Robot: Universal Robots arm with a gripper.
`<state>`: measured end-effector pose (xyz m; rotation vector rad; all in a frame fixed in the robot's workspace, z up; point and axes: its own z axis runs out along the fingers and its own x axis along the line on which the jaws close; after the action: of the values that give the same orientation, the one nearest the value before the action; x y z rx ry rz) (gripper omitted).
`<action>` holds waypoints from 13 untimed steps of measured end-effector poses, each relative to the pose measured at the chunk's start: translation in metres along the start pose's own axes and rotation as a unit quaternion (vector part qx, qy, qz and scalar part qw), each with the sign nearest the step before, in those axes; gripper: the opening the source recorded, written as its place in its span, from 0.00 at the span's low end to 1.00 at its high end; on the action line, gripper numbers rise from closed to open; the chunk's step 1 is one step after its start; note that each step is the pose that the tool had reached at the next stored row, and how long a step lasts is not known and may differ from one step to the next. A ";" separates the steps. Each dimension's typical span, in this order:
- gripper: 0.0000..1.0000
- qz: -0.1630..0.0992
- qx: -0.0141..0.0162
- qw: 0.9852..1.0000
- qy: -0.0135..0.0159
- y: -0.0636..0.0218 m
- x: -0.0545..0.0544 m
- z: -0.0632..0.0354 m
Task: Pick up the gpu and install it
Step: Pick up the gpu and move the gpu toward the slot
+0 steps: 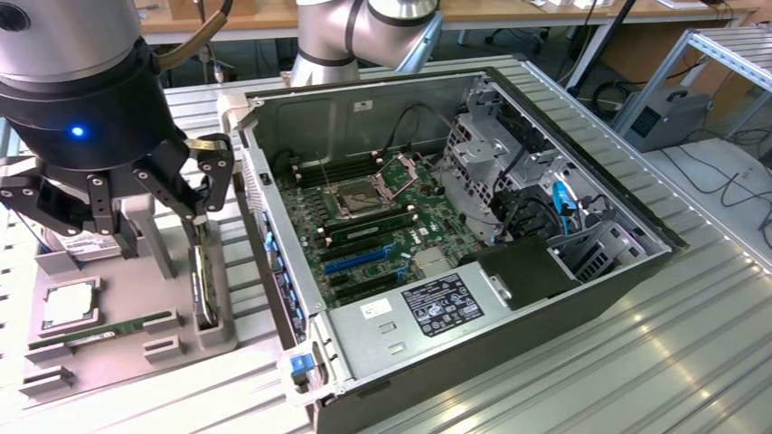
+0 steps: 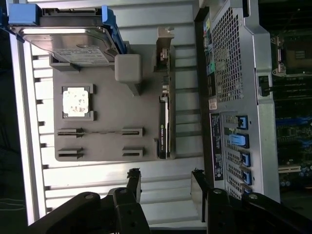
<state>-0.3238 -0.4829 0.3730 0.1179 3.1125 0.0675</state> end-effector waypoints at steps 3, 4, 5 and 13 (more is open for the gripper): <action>0.54 0.000 0.000 1.000 0.000 -0.0001 0.000 0.0019; 0.54 0.000 0.000 1.000 0.000 -0.0001 0.000 0.0030; 0.54 0.000 0.000 1.000 0.000 -0.0002 0.000 0.0035; 0.54 0.000 0.000 1.000 0.000 -0.0003 0.000 0.0075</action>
<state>-0.3238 -0.4829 0.3656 0.1180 3.1125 0.0677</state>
